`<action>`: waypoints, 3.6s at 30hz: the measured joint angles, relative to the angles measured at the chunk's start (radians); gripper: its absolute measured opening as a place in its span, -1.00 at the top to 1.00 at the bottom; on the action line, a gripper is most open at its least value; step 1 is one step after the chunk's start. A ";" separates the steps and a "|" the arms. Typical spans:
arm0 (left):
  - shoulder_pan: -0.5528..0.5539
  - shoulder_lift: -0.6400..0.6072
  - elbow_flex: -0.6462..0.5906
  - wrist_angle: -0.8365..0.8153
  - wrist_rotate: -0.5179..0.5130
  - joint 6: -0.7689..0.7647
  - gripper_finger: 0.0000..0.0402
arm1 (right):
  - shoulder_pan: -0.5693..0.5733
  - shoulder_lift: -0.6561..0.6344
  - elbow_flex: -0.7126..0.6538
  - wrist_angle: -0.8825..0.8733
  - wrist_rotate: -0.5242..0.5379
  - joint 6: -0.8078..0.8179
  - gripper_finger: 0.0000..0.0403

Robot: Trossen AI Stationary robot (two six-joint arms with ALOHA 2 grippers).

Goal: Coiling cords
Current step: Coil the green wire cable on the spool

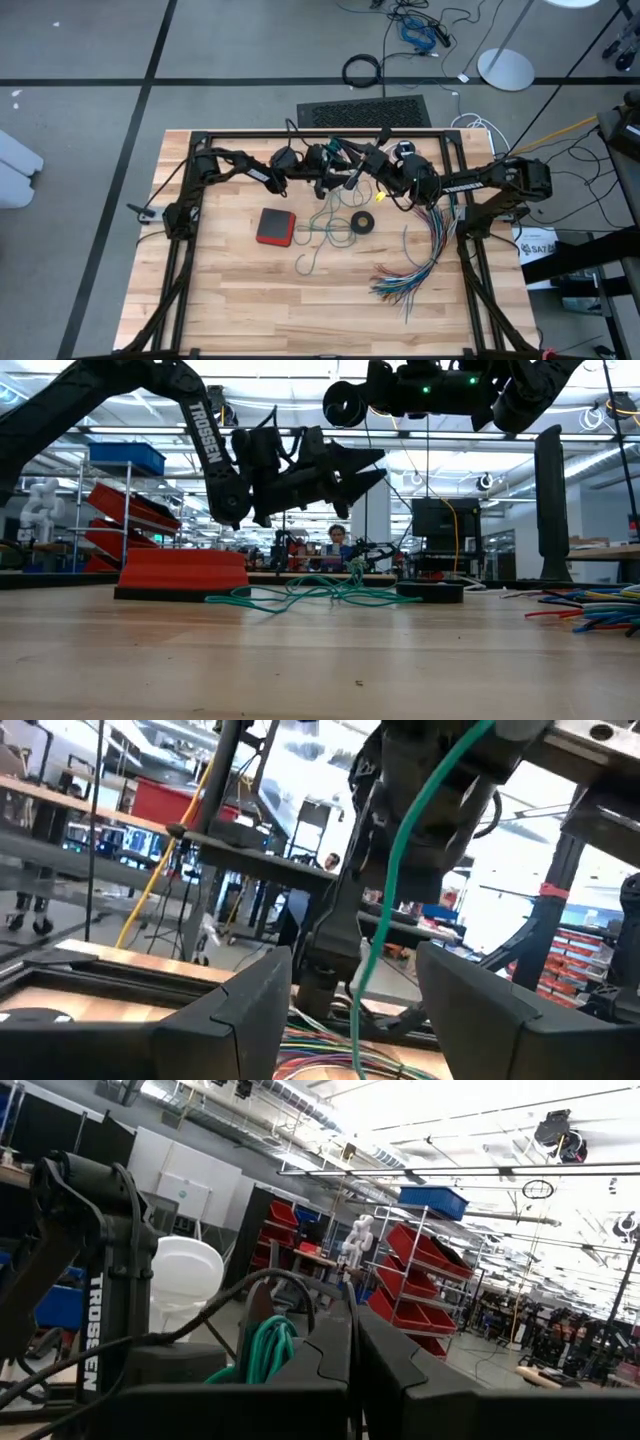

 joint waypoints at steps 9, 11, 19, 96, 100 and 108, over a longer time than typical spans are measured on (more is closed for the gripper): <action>0.002 0.000 -0.001 -0.057 0.005 0.008 -0.01 | 0.000 0.000 0.000 0.000 0.000 0.000 1.00; 0.004 0.000 -0.001 -0.062 0.005 0.008 0.03 | 0.000 0.000 0.000 0.001 0.000 0.000 1.00; 0.013 0.000 -0.002 -0.110 0.006 0.060 0.20 | 0.000 0.000 0.000 0.002 0.000 0.000 1.00; 0.330 -0.037 -0.055 -0.019 0.272 -0.393 1.00 | 0.017 -0.116 0.000 -0.667 0.357 -0.028 1.00; 0.284 -0.065 -0.055 -0.020 0.300 -0.393 1.00 | 0.003 -0.112 0.000 -0.679 0.373 -0.034 1.00; 0.171 -0.108 -0.054 -0.024 0.314 -0.389 1.00 | -0.016 -0.077 0.000 -0.637 0.387 -0.027 1.00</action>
